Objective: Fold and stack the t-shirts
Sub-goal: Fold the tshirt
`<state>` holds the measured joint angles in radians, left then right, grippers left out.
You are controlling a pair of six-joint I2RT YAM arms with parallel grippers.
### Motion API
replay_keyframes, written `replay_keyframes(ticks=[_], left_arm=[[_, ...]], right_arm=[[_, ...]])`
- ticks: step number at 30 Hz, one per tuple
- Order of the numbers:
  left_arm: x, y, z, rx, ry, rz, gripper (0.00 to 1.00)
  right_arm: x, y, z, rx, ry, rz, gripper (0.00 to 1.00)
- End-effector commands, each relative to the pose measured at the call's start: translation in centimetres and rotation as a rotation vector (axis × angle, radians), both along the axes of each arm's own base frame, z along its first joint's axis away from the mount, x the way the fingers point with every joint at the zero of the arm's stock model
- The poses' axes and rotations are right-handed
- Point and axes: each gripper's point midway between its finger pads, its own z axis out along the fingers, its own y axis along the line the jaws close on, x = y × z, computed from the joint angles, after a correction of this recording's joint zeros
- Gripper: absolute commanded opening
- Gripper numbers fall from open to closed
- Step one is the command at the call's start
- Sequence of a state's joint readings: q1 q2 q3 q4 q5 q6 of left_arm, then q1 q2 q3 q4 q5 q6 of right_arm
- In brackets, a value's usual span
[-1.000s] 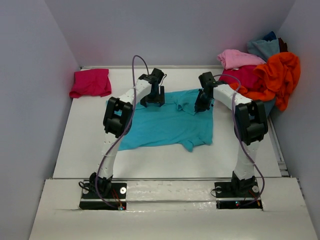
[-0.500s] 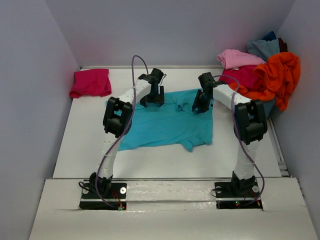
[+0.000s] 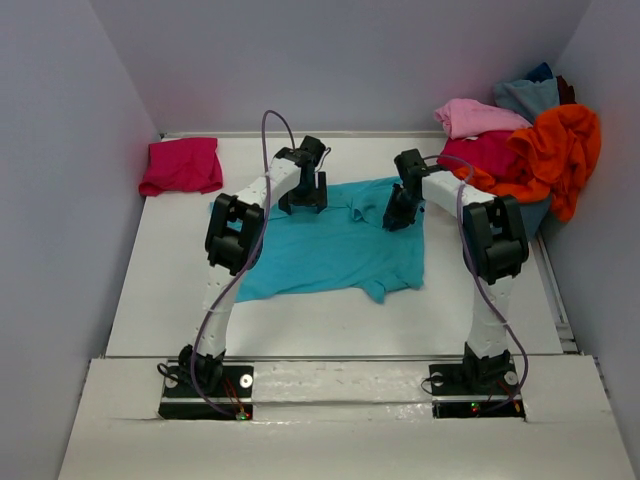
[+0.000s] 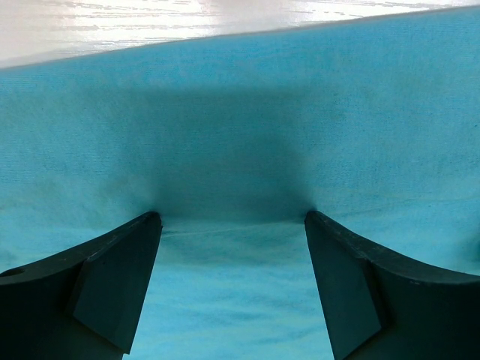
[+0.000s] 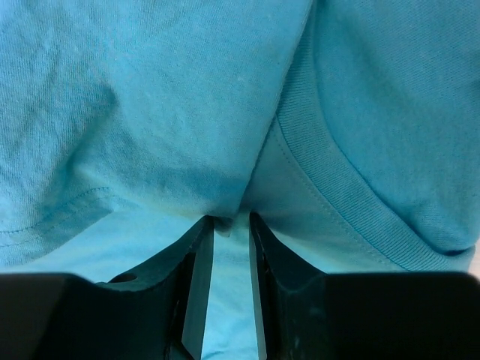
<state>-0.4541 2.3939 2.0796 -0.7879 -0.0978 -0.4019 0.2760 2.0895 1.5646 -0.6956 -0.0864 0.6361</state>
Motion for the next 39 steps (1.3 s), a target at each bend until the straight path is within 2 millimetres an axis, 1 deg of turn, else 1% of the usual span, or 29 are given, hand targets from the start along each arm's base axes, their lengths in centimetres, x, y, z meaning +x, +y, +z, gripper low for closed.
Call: replay_keyframes(ticks=[1,4,5,6,8,16,17,18,20,26,29,30,33,34,35,39], left_arm=[[-0.5,0.9,0.0,0.020,0.032,0.008,0.92],[-0.5,0.8,-0.1,0.020,0.033,0.004,0.92],[-0.5,0.8,0.0,0.021,0.031,0.005,0.92],[-0.5,0.8,-0.1,0.021,0.032,0.005,0.92],[-0.4,0.8,0.0,0.019,0.030,0.004,0.92],[-0.2,0.6,-0.1,0.016,0.031,0.003,0.92],[-0.2,0.6,0.0,0.016,0.031,0.005,0.92],[0.0,1.1,0.0,0.017,0.031,0.014,0.92],[0.0,1.0,0.0,0.016,0.033,0.015,0.92],[0.0,1.1,0.1,0.017,0.029,0.011,0.92],[-0.1,1.1,0.0,0.020,0.033,0.012,0.92],[0.0,1.1,0.1,0.020,0.032,0.012,0.92],[0.0,1.2,0.1,0.022,0.031,0.011,0.92],[0.0,1.2,0.1,0.023,0.030,0.011,0.92],[0.1,1.6,0.0,0.022,0.032,0.020,0.92],[0.1,1.7,0.0,0.025,0.033,0.018,0.92]], right_arm=[[1.9,0.3,0.9,0.015,-0.051,-0.008,0.27],[2.1,0.3,1.3,0.014,-0.054,-0.011,0.14],[2.2,0.4,1.4,0.014,-0.056,-0.009,0.13],[2.3,0.4,1.5,0.014,-0.059,-0.009,0.09],[2.2,0.3,1.4,0.009,-0.056,-0.009,0.07],[2.1,-0.1,1.9,-0.014,-0.057,-0.005,0.07],[2.1,-0.2,2.1,-0.016,-0.060,-0.006,0.07],[2.1,-0.3,2.4,-0.021,-0.065,-0.005,0.07],[2.0,-0.5,2.9,-0.029,-0.072,-0.006,0.07],[1.8,-2.0,3.5,-0.056,-0.076,-0.036,0.07],[1.5,-2.1,3.5,-0.059,-0.072,-0.037,0.07],[1.5,-2.6,3.4,-0.063,-0.069,-0.047,0.07],[1.2,-2.7,3.4,-0.065,-0.067,-0.048,0.07],[1.3,-3.2,3.2,-0.066,-0.066,-0.060,0.07],[1.2,-3.2,3.3,-0.066,-0.066,-0.060,0.07],[1.0,-3.7,3.2,-0.071,-0.060,-0.063,0.07]])
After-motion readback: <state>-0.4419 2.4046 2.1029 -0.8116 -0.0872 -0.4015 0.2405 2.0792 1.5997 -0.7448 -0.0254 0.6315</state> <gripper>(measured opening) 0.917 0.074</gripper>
